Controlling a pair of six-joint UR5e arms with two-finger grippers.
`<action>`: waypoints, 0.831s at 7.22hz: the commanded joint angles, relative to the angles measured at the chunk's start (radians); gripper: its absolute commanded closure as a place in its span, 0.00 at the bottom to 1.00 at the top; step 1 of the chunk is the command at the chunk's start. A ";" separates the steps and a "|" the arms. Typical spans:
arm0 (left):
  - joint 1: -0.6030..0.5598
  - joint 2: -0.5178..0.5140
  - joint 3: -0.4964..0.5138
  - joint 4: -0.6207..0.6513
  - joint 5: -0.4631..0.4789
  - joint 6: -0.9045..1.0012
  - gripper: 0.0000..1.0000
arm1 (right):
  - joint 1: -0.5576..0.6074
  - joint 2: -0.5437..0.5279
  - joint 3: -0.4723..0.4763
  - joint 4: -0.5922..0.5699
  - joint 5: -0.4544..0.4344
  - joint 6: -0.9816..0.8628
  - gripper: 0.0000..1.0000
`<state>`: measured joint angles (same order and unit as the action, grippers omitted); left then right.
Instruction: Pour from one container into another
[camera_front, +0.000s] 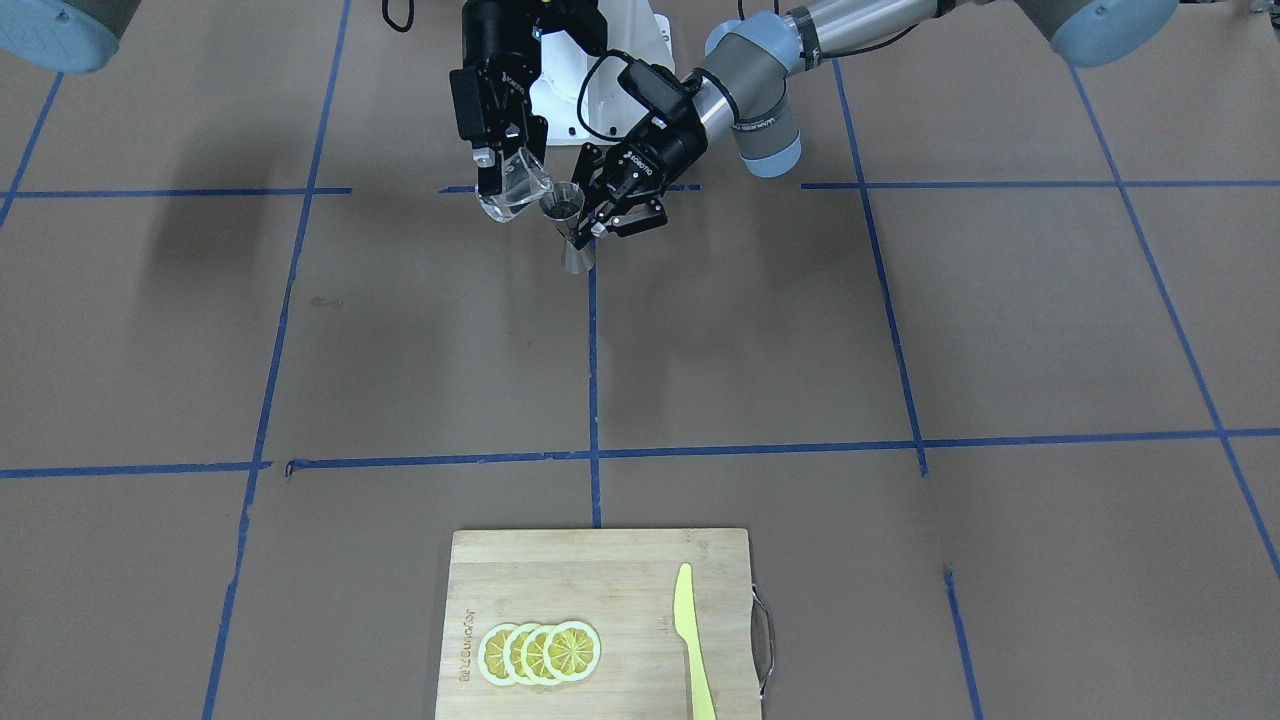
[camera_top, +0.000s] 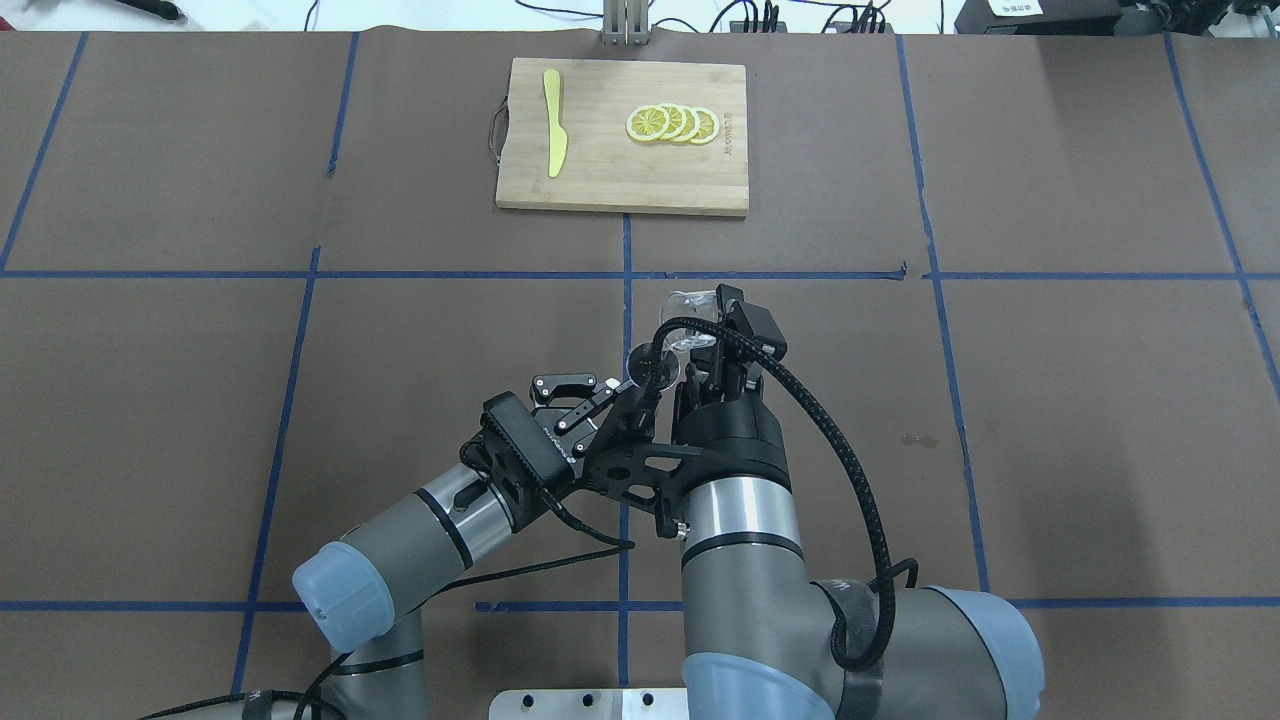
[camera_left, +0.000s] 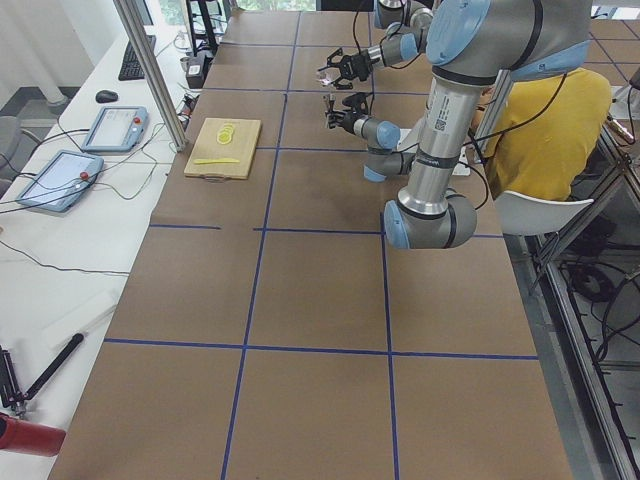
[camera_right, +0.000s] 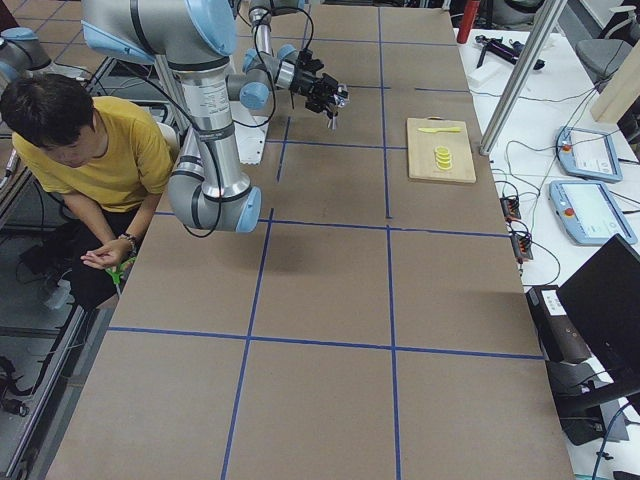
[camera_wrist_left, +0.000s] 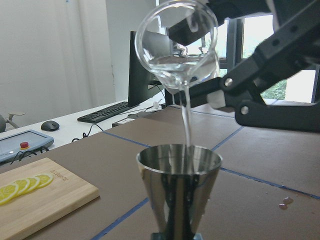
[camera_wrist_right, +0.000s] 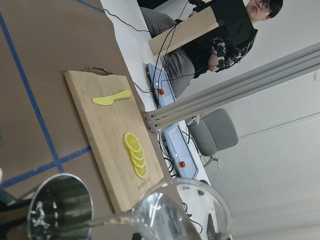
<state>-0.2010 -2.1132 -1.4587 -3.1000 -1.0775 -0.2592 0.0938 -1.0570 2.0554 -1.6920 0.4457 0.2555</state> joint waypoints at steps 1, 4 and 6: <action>0.000 -0.001 0.000 0.000 -0.001 0.000 1.00 | 0.000 0.000 -0.001 0.000 -0.001 -0.007 1.00; 0.000 -0.001 0.000 0.000 -0.001 0.000 1.00 | -0.002 0.002 0.000 0.006 0.001 -0.018 1.00; 0.000 -0.001 -0.002 0.000 -0.001 0.000 1.00 | -0.002 0.005 0.002 0.014 0.007 0.014 1.00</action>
<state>-0.2009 -2.1145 -1.4598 -3.1002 -1.0784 -0.2592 0.0923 -1.0541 2.0562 -1.6819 0.4490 0.2492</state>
